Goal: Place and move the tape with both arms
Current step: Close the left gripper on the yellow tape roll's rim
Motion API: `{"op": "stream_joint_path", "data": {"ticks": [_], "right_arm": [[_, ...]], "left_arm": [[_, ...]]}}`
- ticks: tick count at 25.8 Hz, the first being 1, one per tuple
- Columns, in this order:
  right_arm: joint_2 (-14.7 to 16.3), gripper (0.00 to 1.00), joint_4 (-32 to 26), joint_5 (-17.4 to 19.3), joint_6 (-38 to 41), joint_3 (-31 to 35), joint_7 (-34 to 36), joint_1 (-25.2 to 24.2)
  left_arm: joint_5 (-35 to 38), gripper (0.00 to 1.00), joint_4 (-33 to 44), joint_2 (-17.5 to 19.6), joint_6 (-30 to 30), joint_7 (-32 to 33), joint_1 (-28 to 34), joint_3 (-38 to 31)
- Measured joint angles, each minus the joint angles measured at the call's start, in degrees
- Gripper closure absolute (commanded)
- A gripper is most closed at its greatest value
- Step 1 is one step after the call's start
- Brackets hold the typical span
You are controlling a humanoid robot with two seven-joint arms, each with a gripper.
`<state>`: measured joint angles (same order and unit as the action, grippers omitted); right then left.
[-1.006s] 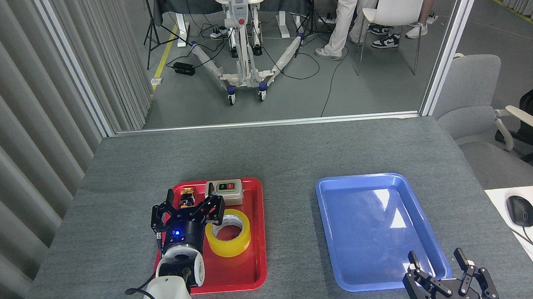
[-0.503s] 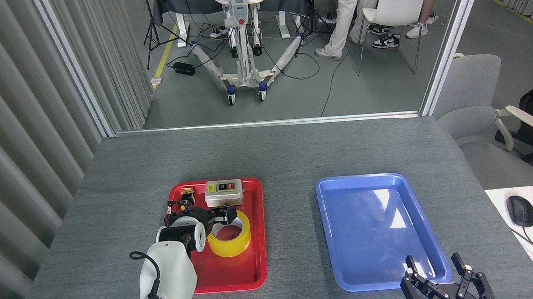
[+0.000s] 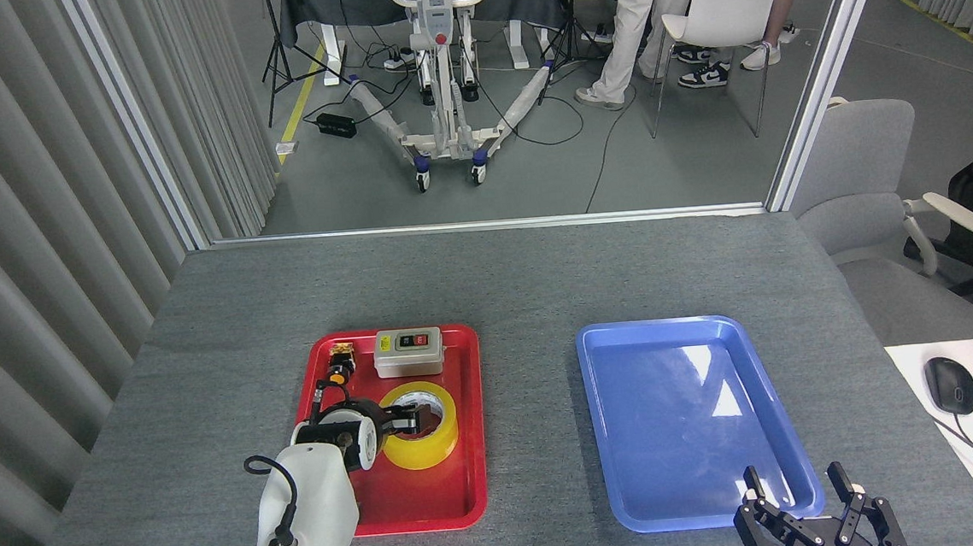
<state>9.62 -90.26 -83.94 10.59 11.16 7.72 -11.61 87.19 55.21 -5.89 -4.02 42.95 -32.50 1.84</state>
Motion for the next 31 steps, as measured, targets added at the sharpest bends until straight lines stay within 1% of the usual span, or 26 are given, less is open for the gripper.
{"op": "stream_joint_path", "data": {"ticks": [10,11,12,14,15,17,18,22,24,29,31], "right_arm": [[-0.2,0.01,0.0,0.0,-0.15,-0.08,0.12,-0.08],[-0.2,0.0,0.0,0.0,-0.15,-0.08,0.14,-0.08],[-0.18,0.0,0.0,0.0,-0.15,-0.08,0.16,-0.08],[-0.18,0.0,0.0,0.0,-0.15,-0.09,0.17,-0.08],[-0.18,0.0,0.0,0.0,-0.15,-0.09,0.18,-0.08],[-0.23,0.0,0.0,-0.04,-0.15,-0.09,0.19,-0.09],[-0.26,0.0,0.0,-0.05,-0.15,-0.09,0.19,-0.09],[-0.3,0.0,0.0,-0.08,-0.15,-0.09,0.19,-0.07],[-0.3,0.0,0.0,-0.09,-0.15,-0.09,0.19,-0.02],[-0.42,0.01,0.0,-0.15,-0.2,-0.09,0.22,0.02],[-0.53,0.0,0.0,-0.17,-0.23,-0.09,0.32,0.02]], "left_arm": [[-0.05,0.0,-2.41,0.43,0.13,-1.14,-0.12,1.08],[-0.07,0.03,-2.83,0.43,0.04,-1.59,-0.15,1.3],[-0.07,0.08,-3.24,0.43,0.01,-2.41,-0.24,1.56],[-0.08,0.09,-4.16,0.45,0.0,-4.11,-0.34,2.13],[-0.09,0.12,-4.6,0.48,0.0,-4.78,-0.35,2.37],[-0.09,0.12,-5.14,0.53,0.0,-6.05,-0.52,2.7],[-0.09,0.12,-5.33,0.55,0.0,-6.36,-0.53,2.8],[-0.09,0.19,-5.73,0.6,-0.01,-6.96,-0.68,3.02],[-0.09,0.21,-5.82,0.61,0.02,-7.09,-0.71,3.05],[-0.09,0.34,-5.99,0.61,0.12,-7.15,-0.72,3.11],[-0.09,0.46,-6.15,0.61,0.19,-7.17,-0.72,3.14]]}}
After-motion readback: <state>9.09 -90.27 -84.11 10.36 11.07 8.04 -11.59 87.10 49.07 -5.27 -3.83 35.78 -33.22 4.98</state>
